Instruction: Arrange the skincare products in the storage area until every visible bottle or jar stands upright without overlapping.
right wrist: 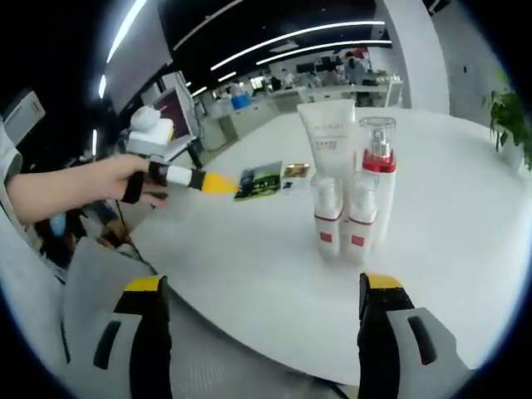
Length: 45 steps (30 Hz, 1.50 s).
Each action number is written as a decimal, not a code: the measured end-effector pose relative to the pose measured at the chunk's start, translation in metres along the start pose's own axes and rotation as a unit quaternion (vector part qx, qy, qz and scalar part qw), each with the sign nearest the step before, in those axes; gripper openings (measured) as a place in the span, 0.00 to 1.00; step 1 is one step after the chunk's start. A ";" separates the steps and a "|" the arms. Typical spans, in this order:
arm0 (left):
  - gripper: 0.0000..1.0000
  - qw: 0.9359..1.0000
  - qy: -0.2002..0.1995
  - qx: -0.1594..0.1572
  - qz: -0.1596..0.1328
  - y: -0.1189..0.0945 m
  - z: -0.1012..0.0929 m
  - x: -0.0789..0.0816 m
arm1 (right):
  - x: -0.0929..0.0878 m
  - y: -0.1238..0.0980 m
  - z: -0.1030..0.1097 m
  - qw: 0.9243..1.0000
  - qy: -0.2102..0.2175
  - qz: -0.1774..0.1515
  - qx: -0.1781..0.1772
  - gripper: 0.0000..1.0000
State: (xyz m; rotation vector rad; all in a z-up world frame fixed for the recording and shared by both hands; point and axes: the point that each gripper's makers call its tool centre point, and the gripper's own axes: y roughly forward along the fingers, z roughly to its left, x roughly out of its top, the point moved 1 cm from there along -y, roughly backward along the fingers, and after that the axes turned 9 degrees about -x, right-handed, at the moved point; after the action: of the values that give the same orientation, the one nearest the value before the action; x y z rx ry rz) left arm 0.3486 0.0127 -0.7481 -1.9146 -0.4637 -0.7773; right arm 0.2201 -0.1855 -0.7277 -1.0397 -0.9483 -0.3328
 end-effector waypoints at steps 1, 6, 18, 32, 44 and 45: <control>0.94 1.000 -0.002 0.001 0.001 0.003 0.001 0.002 | -0.001 0.000 -0.001 1.000 0.001 0.002 -0.001 0.94; 0.95 0.999 -0.035 0.013 0.017 0.020 0.013 0.009 | -0.001 0.000 -0.002 1.000 0.004 0.005 -0.001 0.94; 0.95 0.994 -0.076 0.078 0.020 0.050 0.054 0.031 | -0.008 0.002 -0.007 1.000 0.011 0.021 -0.010 0.94; 0.90 0.980 -0.095 0.174 0.026 0.070 0.091 0.044 | -0.018 0.004 -0.014 0.998 0.022 0.052 -0.020 0.94; 0.82 0.972 -0.103 0.204 0.057 0.078 0.103 0.025 | -0.028 0.008 -0.013 0.997 0.013 0.080 -0.017 0.93; 0.81 0.972 -0.109 0.202 0.054 0.079 0.102 0.025 | -0.029 0.009 -0.013 0.996 0.013 0.082 -0.016 0.93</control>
State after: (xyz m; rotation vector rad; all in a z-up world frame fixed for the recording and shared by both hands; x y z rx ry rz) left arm 0.4476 0.0680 -0.8140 -1.6302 -0.5978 -0.3671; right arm 0.2158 -0.1973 -0.7585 -1.1332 -0.8306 -0.2250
